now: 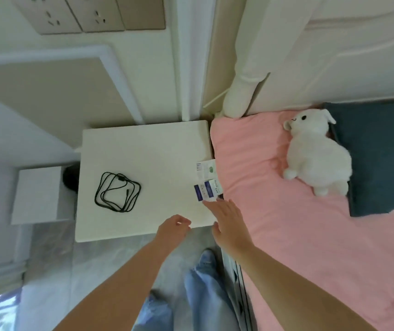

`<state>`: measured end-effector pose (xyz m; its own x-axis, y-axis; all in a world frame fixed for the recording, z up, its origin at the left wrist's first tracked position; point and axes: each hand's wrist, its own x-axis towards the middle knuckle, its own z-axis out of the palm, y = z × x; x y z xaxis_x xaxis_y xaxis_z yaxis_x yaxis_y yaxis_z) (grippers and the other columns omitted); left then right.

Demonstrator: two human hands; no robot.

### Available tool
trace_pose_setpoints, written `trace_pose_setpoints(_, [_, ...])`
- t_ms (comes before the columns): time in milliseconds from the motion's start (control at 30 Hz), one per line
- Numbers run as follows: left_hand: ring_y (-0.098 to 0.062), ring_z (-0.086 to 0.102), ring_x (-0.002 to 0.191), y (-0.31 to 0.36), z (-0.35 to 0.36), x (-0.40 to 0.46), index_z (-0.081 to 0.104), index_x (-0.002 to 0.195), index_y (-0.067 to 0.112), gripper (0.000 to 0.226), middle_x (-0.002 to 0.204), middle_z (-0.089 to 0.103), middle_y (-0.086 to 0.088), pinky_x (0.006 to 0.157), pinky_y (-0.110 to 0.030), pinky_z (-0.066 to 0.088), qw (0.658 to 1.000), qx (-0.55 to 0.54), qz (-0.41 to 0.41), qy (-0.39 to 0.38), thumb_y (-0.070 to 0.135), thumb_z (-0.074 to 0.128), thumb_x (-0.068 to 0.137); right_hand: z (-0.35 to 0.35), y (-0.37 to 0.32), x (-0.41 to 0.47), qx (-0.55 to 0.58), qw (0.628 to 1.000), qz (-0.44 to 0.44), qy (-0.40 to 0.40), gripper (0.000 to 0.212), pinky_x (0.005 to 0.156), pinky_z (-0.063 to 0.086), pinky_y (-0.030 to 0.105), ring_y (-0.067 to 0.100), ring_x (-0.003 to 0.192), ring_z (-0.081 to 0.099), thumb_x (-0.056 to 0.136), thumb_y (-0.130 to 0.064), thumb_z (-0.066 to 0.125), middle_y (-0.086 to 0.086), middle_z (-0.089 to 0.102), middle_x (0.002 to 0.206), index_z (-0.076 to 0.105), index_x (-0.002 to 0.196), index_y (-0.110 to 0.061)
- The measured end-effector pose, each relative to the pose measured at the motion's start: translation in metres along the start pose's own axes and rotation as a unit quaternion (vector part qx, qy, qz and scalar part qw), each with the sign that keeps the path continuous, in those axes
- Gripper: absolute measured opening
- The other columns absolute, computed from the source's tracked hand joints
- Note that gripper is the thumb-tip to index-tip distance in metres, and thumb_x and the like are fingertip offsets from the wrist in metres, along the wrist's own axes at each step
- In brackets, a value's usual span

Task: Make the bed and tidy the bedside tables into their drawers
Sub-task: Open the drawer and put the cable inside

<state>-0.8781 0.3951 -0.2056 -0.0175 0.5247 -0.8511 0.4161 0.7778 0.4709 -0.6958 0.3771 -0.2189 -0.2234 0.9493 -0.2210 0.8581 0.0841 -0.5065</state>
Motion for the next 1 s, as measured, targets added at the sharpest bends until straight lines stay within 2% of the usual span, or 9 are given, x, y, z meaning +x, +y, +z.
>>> trace_pose_setpoints(133, [-0.019, 0.059, 0.076, -0.057, -0.026, -0.004, 0.061, 0.086, 0.022, 0.01, 0.095, 0.066, -0.008, 0.054, -0.022, 0.038, 1.0, -0.016, -0.015, 0.003, 0.016, 0.055, 0.09, 0.052, -0.026, -0.035, 0.015, 0.999, 0.023, -0.038, 0.064, 0.121, 0.019, 0.038, 0.017, 0.142, 0.029, 0.085, -0.002, 0.046, -0.004, 0.047, 0.143, 0.042, 0.143, -0.031])
trace_pose_setpoints(233, [-0.022, 0.064, 0.089, -0.104, -0.048, -0.012, 0.062, 0.089, 0.029, 0.009, 0.103, 0.066, -0.005, 0.064, -0.024, 0.044, 1.0, 0.01, -0.011, 0.003, 0.022, 0.055, 0.089, 0.081, -0.049, -0.054, 0.007, 0.995, 0.081, -0.059, 0.061, 0.122, 0.015, 0.037, 0.019, 0.143, 0.028, 0.087, -0.006, 0.047, 0.0, 0.045, 0.146, 0.042, 0.143, -0.028])
trace_pose_setpoints(300, [-0.02, 0.064, 0.094, -0.128, -0.063, -0.02, 0.062, 0.098, 0.031, 0.012, 0.11, 0.065, -0.002, 0.069, -0.024, 0.046, 0.999, 0.038, -0.01, -0.005, 0.026, 0.055, 0.09, 0.098, -0.063, -0.064, -0.006, 0.987, 0.132, -0.091, 0.06, 0.121, 0.01, 0.034, 0.021, 0.146, 0.022, 0.09, -0.01, 0.048, 0.002, 0.04, 0.149, 0.038, 0.146, -0.028])
trace_pose_setpoints(433, [-0.007, 0.055, 0.077, -0.168, -0.09, -0.013, 0.058, 0.124, 0.027, 0.031, 0.12, 0.056, 0.003, 0.057, -0.013, 0.041, 0.996, 0.089, 0.029, 0.009, 0.023, 0.056, 0.093, 0.142, -0.078, -0.067, -0.022, 0.964, 0.223, -0.142, 0.056, 0.118, 0.021, 0.037, 0.025, 0.146, 0.019, 0.091, -0.021, 0.051, 0.005, 0.029, 0.153, 0.037, 0.145, -0.03])
trace_pose_setpoints(600, [-0.022, 0.057, 0.112, -0.197, -0.106, 0.022, 0.05, 0.133, 0.034, 0.042, 0.136, 0.053, -0.002, 0.101, -0.037, 0.043, 0.989, 0.11, 0.029, 0.093, 0.026, 0.052, 0.092, 0.184, -0.088, -0.042, 0.004, 0.943, 0.241, -0.228, 0.057, 0.116, 0.027, 0.039, 0.025, 0.144, 0.024, 0.093, -0.025, 0.05, 0.007, 0.03, 0.154, 0.034, 0.148, -0.029])
trace_pose_setpoints(667, [-0.024, 0.057, 0.112, -0.206, -0.102, 0.037, 0.047, 0.137, 0.032, 0.045, 0.137, 0.05, -0.003, 0.103, -0.044, 0.042, 0.986, 0.109, 0.035, 0.125, 0.025, 0.049, 0.093, 0.204, -0.093, -0.024, 0.066, 0.933, 0.231, -0.268, 0.063, 0.114, 0.032, 0.039, 0.025, 0.141, 0.031, 0.089, -0.019, 0.051, 0.007, 0.033, 0.153, 0.033, 0.149, -0.031])
trace_pose_setpoints(767, [-0.021, 0.044, 0.131, -0.224, -0.085, 0.062, 0.043, 0.14, 0.031, 0.05, 0.154, 0.032, 0.003, 0.111, -0.044, 0.034, 0.971, 0.15, 0.082, 0.168, 0.021, 0.05, 0.092, 0.241, -0.089, 0.006, 0.117, 0.928, 0.224, -0.272, 0.074, 0.112, 0.036, 0.041, 0.022, 0.141, 0.033, 0.081, -0.019, 0.052, 0.005, 0.025, 0.158, 0.031, 0.15, -0.037])
trace_pose_setpoints(900, [-0.019, 0.022, 0.146, -0.242, -0.064, 0.084, 0.034, 0.146, 0.035, 0.06, 0.161, 0.015, 0.007, 0.119, -0.043, 0.021, 0.946, 0.203, 0.155, 0.201, 0.018, 0.052, 0.091, 0.275, -0.074, 0.036, 0.065, 0.943, 0.193, -0.263, 0.07, 0.115, 0.031, 0.035, 0.025, 0.147, 0.022, 0.09, -0.019, 0.052, 0.004, 0.005, 0.164, 0.025, 0.151, -0.04])
trace_pose_setpoints(1000, [-0.019, 0.015, 0.148, -0.253, -0.059, 0.099, 0.03, 0.148, 0.034, 0.063, 0.161, 0.013, 0.006, 0.12, -0.043, 0.017, 0.933, 0.216, 0.189, 0.218, 0.017, 0.052, 0.092, 0.3, -0.062, 0.051, 0.024, 0.95, 0.191, -0.246, 0.071, 0.118, 0.024, 0.041, 0.026, 0.149, 0.014, 0.09, -0.023, 0.053, 0.006, 0.008, 0.163, 0.022, 0.152, -0.038])
